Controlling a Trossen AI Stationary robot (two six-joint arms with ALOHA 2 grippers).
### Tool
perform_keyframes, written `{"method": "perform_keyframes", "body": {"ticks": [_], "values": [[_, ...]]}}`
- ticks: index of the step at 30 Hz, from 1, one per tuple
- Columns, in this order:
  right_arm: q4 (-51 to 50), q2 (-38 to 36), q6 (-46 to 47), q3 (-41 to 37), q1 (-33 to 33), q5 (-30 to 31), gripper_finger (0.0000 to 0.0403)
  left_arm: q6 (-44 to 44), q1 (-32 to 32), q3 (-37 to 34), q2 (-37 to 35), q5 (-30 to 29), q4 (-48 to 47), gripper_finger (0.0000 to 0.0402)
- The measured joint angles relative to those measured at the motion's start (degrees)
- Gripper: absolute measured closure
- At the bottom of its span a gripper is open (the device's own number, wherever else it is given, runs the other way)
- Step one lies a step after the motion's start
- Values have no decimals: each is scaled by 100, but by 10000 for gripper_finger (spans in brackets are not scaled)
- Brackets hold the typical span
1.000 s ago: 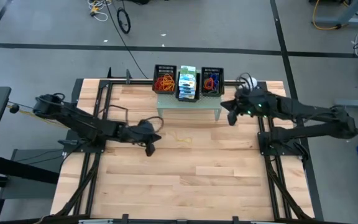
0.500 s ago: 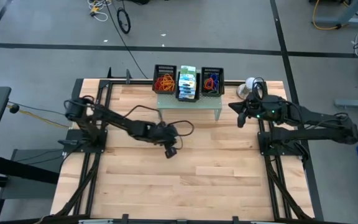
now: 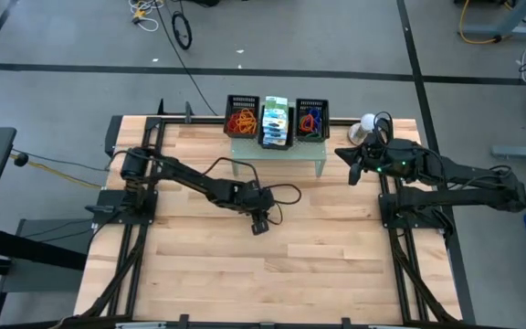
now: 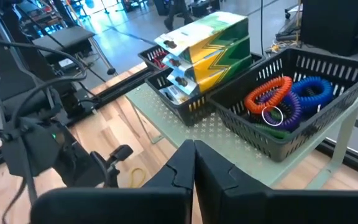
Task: Pick & Place Office Desk Supplies
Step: Put the yellow rubber band into the left black bin on the shelf
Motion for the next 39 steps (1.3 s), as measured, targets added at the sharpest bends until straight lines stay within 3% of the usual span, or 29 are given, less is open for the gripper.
{"method": "perform_keyframes", "body": {"ticks": [4, 10, 16, 22, 27, 33, 39], "values": [[-10, 2, 30, 0, 0, -14, 394, -120, 0, 32, 97, -11, 15, 297], [-368, 112, 43, 0, 107, -530, 394, -149, 2, 74, 104, -76, 92, 391], [-849, 626, 44, -7, 779, -612, 394, -113, 0, 331, 104, -46, 195, 397], [-668, 1697, 499, -9, 1562, -583, 387, -150, -152, 303, -195, -105, 149, 398], [97, 2899, 890, -11, 2044, -171, 341, -603, -350, -514, -509, -115, 863, 399], [1614, 4276, 1543, -11, 2037, -152, 285, -1309, -596, -1769, -1028, -254, 2432, 399], [2564, 5462, 1549, 121, 1885, -153, 264, -1426, -819, -2292, -1386, -625, 2626, 392]]}}
